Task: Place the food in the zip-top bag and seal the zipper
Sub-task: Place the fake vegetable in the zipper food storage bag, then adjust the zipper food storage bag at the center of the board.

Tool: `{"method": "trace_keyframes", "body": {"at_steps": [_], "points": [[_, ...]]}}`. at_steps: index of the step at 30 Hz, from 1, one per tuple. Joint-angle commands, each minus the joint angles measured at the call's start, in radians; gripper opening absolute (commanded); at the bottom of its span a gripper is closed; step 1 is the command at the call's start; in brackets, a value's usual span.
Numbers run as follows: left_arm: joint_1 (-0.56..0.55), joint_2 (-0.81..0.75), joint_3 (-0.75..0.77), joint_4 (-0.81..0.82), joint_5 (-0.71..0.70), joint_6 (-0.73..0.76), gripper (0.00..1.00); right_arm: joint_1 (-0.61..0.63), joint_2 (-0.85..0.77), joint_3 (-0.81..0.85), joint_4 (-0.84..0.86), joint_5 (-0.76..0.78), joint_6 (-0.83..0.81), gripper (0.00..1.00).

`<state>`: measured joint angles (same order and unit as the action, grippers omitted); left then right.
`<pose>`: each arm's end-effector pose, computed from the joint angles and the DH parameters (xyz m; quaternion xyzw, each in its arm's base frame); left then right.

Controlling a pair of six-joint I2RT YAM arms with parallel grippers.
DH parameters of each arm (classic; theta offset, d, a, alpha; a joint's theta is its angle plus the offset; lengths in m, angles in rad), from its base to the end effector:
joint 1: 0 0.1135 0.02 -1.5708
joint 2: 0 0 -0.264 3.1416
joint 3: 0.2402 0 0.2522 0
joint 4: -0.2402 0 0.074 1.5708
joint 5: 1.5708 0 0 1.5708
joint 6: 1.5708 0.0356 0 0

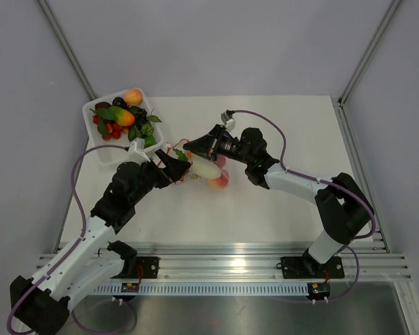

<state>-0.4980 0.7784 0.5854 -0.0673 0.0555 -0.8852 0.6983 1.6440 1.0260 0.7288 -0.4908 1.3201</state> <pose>0.1658 -0.0924 0.2826 -0.1359 0.7810 -0.4054 0.4551 0.2791 0.2562 0.2954 0.0255 0.6713 0.6981 0.2478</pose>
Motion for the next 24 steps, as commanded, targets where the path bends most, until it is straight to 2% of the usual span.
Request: {"method": "trace_keyframes", "body": {"at_steps": [1,4,9,13,15,16,18,20,24], "points": [[-0.007,-0.062,0.111,-0.078,0.052,0.123,0.99,-0.005,-0.036,0.011,0.067,0.000,-0.007,0.00],[-0.005,-0.131,0.165,-0.170,0.009,0.195,0.99,-0.005,-0.046,0.013,0.055,-0.003,-0.018,0.00],[-0.005,-0.229,0.206,-0.325,-0.206,0.287,0.99,-0.005,-0.075,0.008,0.017,-0.006,-0.041,0.00],[-0.004,-0.214,0.221,-0.436,-0.327,0.307,0.99,-0.005,-0.090,0.005,-0.003,-0.008,-0.055,0.00],[-0.002,-0.199,0.228,-0.488,-0.376,0.287,0.92,-0.005,-0.098,0.006,-0.015,-0.008,-0.059,0.00],[-0.001,-0.177,0.232,-0.521,-0.414,0.260,0.81,-0.005,-0.098,0.006,-0.019,-0.009,-0.065,0.00],[0.003,-0.159,0.232,-0.540,-0.439,0.238,0.69,-0.005,-0.101,0.006,-0.028,-0.012,-0.070,0.00],[0.004,-0.148,0.219,-0.523,-0.428,0.226,0.65,-0.006,-0.101,0.006,-0.034,-0.014,-0.070,0.00],[0.004,-0.142,0.176,-0.490,-0.401,0.193,0.65,-0.005,-0.102,0.009,-0.049,-0.015,-0.079,0.00]]}}
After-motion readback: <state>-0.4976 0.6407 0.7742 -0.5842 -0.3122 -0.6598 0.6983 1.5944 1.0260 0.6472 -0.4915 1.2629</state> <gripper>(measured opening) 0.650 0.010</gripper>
